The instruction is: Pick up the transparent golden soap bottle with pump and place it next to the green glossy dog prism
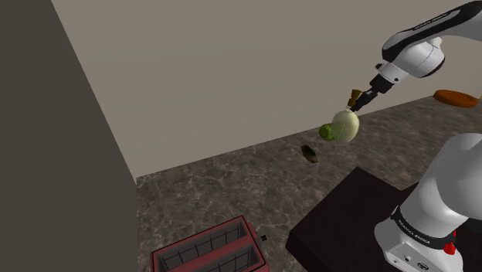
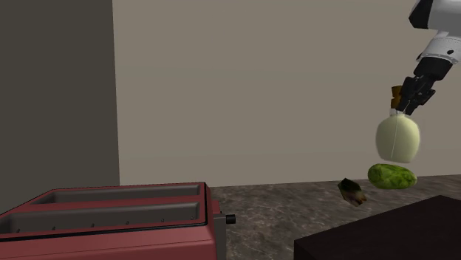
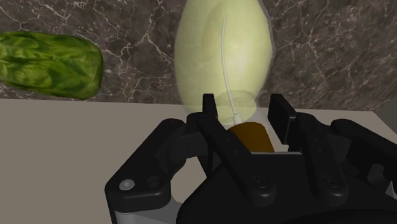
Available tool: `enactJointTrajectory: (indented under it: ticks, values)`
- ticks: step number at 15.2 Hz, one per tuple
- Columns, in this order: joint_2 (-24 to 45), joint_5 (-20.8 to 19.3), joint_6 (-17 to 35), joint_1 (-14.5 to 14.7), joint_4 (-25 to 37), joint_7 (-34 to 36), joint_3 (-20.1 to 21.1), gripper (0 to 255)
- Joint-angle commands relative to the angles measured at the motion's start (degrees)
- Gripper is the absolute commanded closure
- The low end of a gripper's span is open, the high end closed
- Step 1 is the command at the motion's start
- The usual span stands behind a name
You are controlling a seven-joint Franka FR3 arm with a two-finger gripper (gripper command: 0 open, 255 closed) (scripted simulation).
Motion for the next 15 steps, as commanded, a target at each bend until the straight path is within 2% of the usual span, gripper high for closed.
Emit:
enactJointTrajectory:
  ticks: [1,8,12,15]
  values:
    - [1.4,1.7,1.3,1.1,-0.6,-1.8,-1.3,255]
    - [7.3,9.7,4.8,5.6,-2.1,-9.2,-6.1,255]
    - [12.3,16.9,5.5,8.4,-2.3,-15.3,-8.9,255]
    - [17.1,23.7,5.1,9.2,-2.1,-20.7,-9.6,255]
